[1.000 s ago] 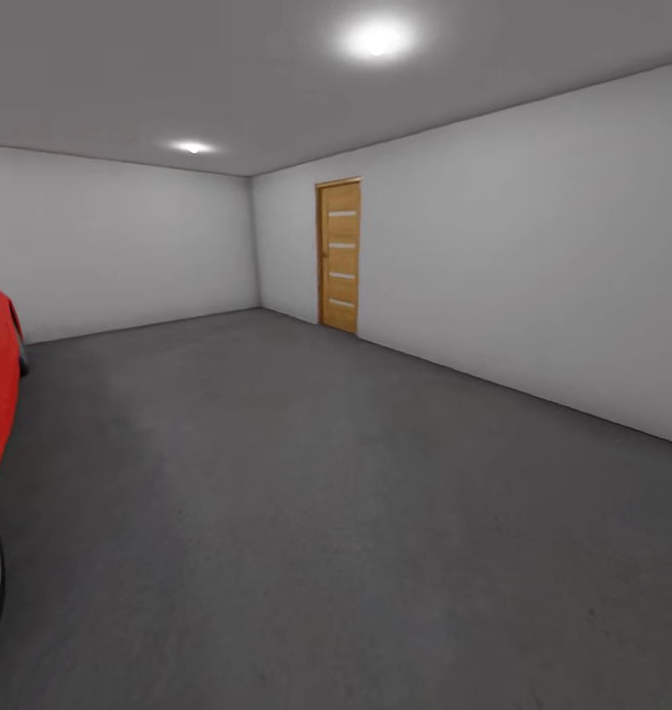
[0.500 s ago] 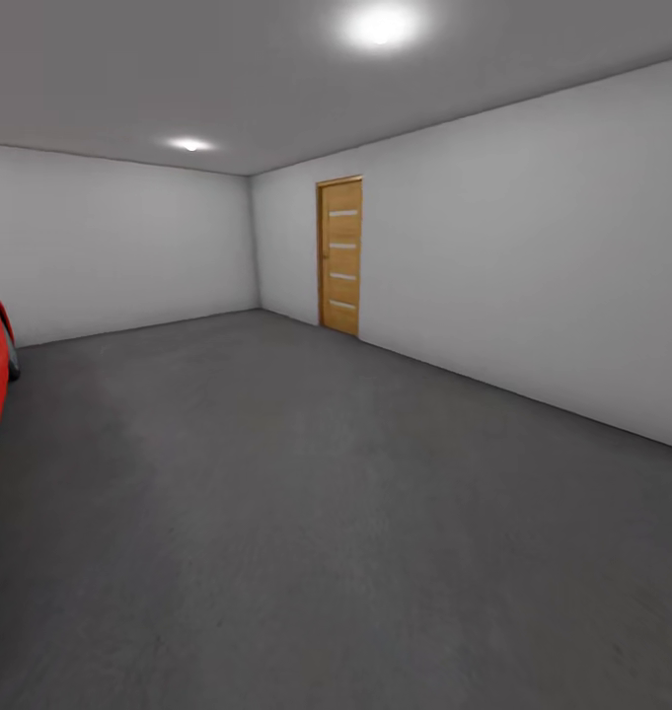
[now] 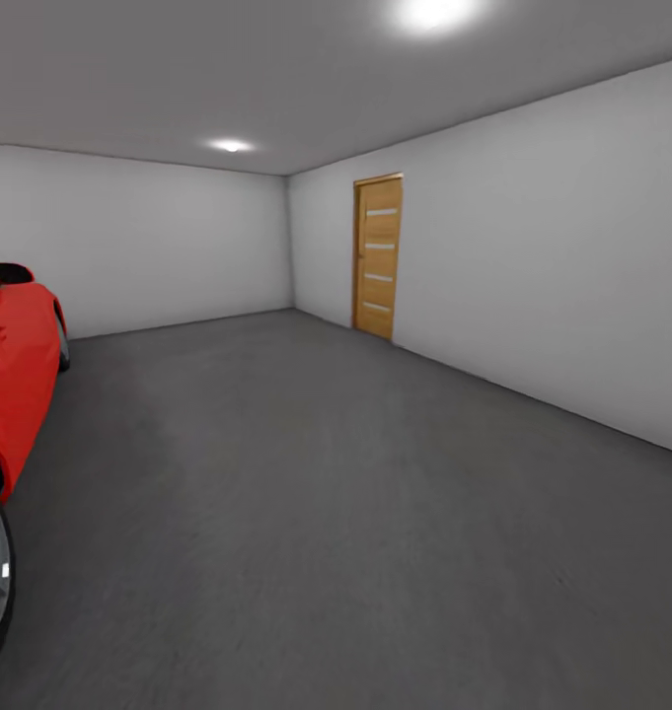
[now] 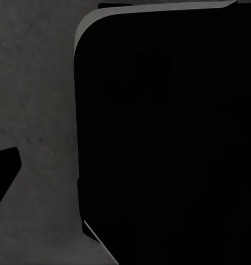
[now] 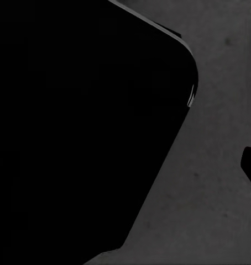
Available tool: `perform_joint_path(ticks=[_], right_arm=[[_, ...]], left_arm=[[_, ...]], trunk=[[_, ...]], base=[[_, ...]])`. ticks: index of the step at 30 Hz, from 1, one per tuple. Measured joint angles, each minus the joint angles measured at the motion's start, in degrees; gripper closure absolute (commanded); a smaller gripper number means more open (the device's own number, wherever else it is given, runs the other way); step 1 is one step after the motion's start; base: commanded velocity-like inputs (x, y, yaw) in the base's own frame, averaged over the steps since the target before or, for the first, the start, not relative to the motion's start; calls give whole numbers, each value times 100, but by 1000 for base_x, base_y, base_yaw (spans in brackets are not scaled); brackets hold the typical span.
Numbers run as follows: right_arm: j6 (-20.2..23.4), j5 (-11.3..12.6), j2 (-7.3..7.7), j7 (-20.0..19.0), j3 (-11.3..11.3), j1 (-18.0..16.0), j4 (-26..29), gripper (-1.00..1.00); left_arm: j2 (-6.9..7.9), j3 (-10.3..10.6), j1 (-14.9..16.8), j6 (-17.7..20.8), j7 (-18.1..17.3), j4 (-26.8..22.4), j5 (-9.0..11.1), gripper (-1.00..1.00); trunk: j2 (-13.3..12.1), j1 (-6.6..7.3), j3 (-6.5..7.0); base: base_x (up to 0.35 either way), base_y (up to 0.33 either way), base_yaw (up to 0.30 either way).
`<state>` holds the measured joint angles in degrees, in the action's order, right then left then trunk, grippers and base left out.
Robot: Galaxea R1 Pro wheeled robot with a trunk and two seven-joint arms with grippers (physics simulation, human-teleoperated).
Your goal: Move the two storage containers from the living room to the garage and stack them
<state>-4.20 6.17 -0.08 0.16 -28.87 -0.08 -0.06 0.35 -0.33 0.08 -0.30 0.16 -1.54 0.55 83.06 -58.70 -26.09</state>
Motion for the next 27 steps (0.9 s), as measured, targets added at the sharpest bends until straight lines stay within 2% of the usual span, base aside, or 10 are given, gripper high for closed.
perform_joint_path(ticks=[27], right_arm=[[12, 0, 8, 0, 0, 0, -1, -100]], left_arm=[[0, 0, 0, 4, 0, 3, 0, -100]], trunk=[[0, 0, 0]], base=[[300, 0, 17]])
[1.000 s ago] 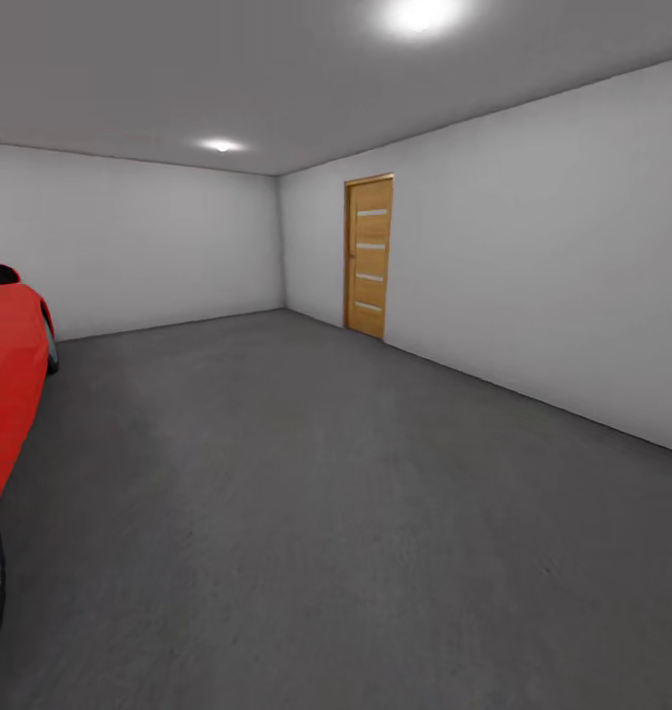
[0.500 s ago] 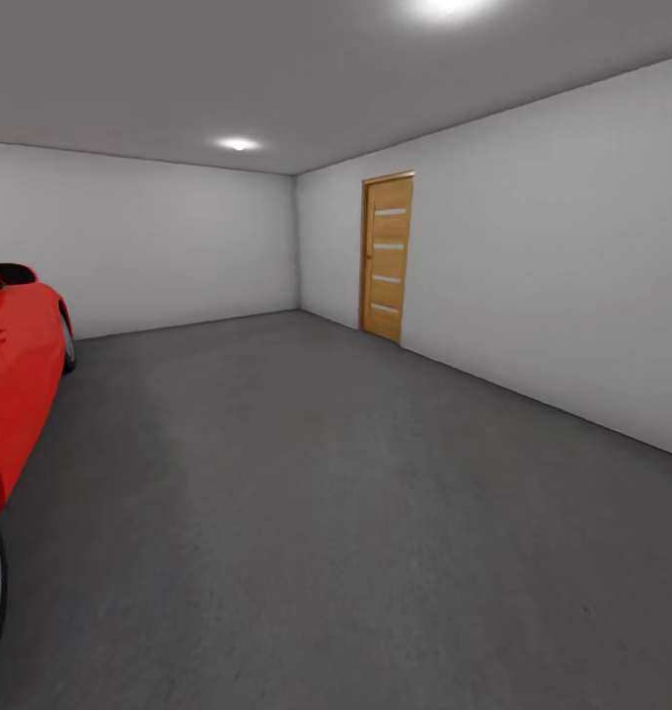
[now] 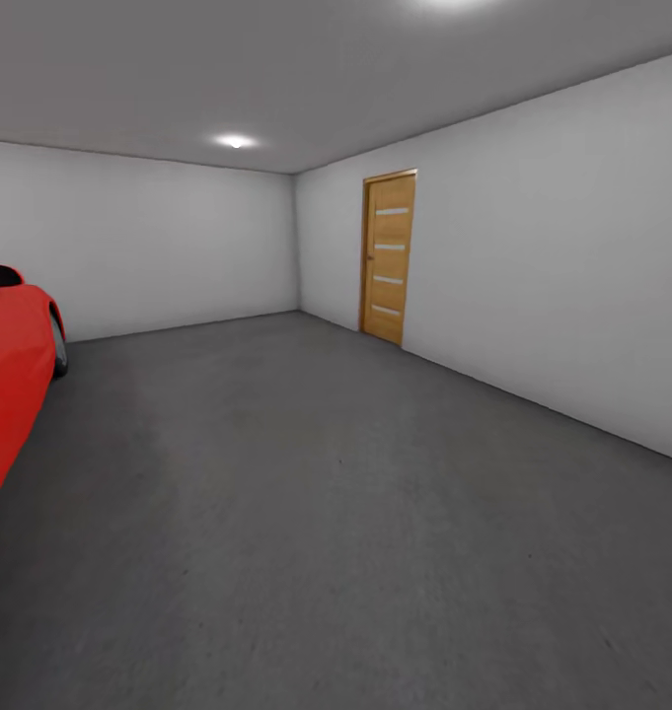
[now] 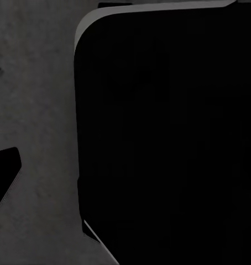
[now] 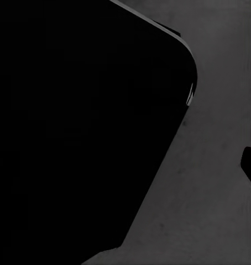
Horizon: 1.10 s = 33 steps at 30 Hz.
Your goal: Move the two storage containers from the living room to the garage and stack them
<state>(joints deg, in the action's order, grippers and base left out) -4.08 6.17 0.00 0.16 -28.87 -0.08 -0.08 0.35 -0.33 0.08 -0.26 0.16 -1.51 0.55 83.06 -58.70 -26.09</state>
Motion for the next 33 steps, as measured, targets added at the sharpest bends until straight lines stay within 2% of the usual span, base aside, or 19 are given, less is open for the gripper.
perform_joint_path(ticks=[33], right_arm=[[-12, 0, 0, 0, 0, 0, 0, -100]], left_arm=[[-1, 0, 0, -5, 8, -1, 0, -100]], trunk=[[0, 0, 0]], base=[[322, 0, 0]])
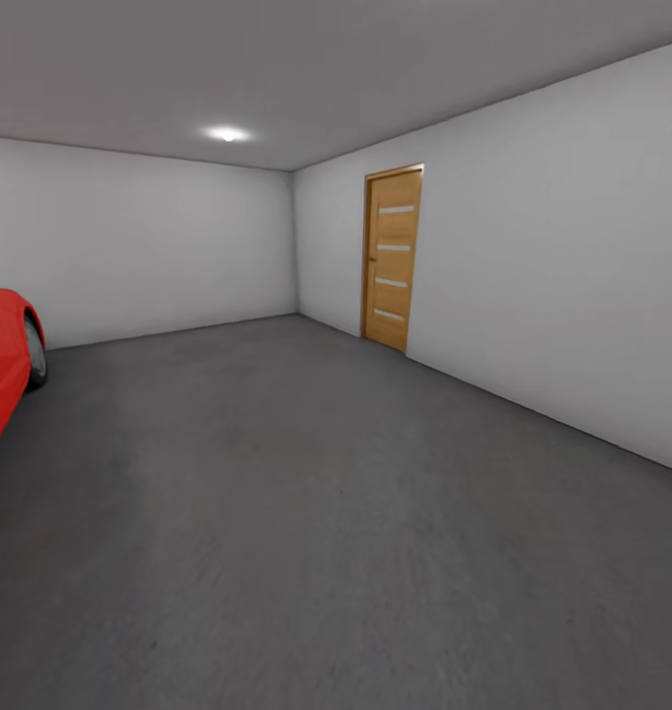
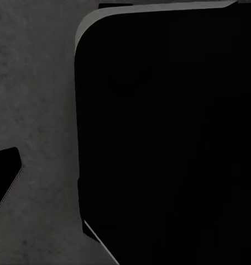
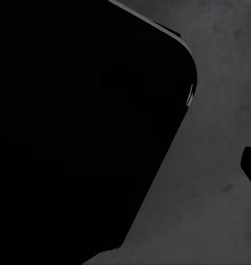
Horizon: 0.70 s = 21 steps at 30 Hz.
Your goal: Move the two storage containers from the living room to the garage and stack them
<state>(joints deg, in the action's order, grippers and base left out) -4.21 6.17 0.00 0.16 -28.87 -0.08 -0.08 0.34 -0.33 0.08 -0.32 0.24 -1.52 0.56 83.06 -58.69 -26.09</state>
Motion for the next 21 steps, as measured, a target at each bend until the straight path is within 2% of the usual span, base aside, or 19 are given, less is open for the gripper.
perform_joint_path(ticks=[21], right_arm=[[1, -63, -34, 15, -55, 0, 0, -100]], left_arm=[[-5, 0, 0, 5, 21, -1, 0, -100]], trunk=[[0, 0, 0]], base=[[324, 0, 0]])
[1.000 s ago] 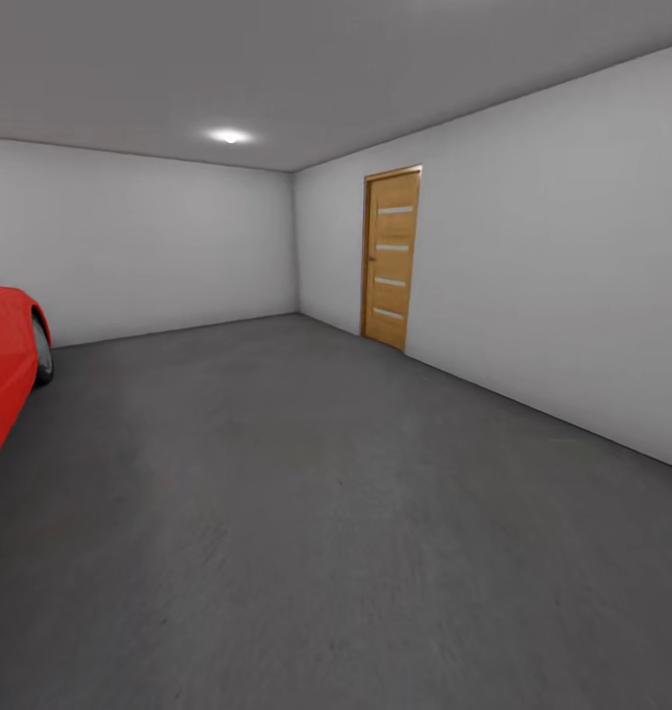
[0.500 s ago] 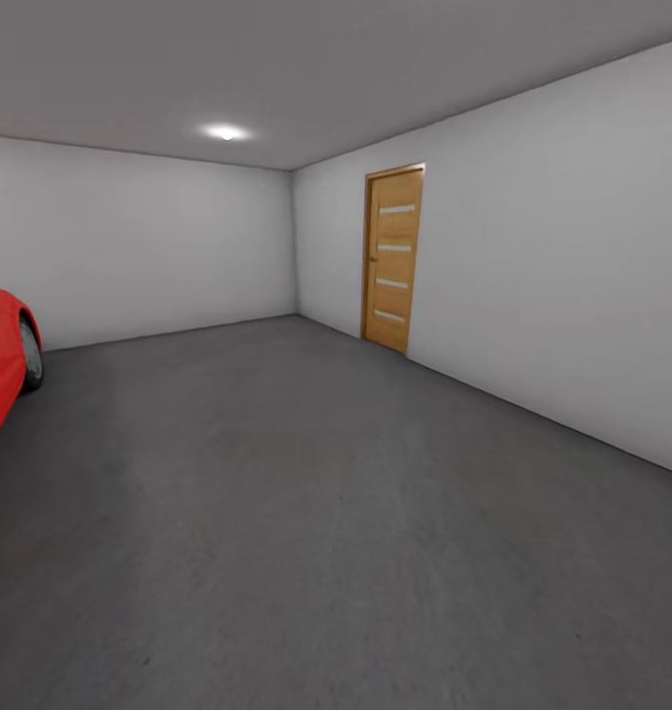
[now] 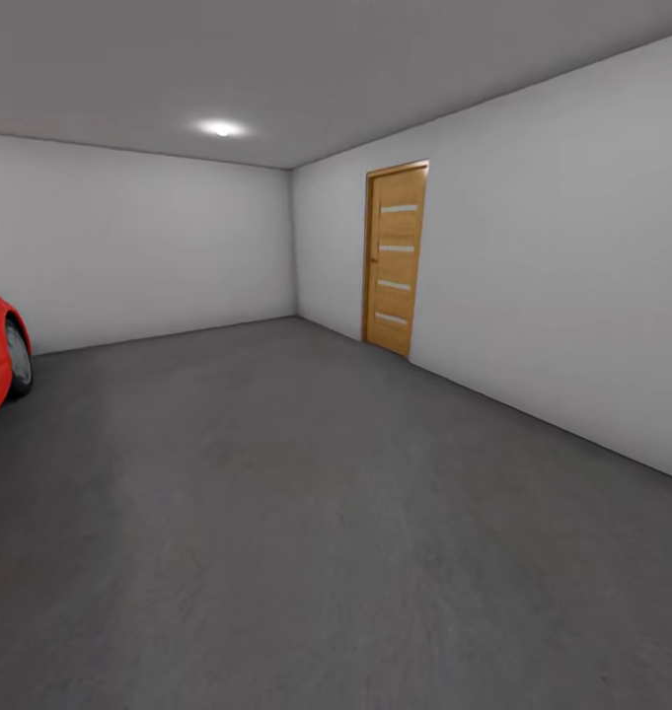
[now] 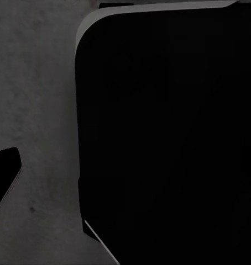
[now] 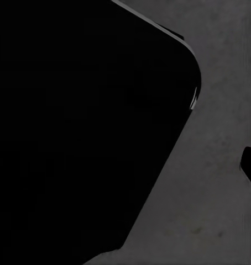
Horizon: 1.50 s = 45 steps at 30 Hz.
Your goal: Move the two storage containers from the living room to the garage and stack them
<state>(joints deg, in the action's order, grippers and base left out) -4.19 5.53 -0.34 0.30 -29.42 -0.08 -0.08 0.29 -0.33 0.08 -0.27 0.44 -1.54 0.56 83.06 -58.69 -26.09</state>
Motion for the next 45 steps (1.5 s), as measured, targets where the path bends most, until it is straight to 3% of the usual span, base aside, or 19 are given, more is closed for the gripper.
perform_joint_path(ticks=[13, 19, 45], right_arm=[[6, 38, -18, 2, -7, 0, 0, -100], [7, 45, -19, 2, 3, 0, 0, -100], [-2, 47, -17, 2, 36, 0, 0, -100]], left_arm=[[-11, 0, 0, 20, 31, -15, -14, -100], [-44, 35, 1, 184, 28, -311, -62, -100], [67, -8, 0, 146, -52, -324, 31, -100]], trunk=[[0, 0, 0], [0, 0, 0], [0, 0, 0]], base=[[324, 0, 0], [324, 0, 0], [324, 0, 0]])
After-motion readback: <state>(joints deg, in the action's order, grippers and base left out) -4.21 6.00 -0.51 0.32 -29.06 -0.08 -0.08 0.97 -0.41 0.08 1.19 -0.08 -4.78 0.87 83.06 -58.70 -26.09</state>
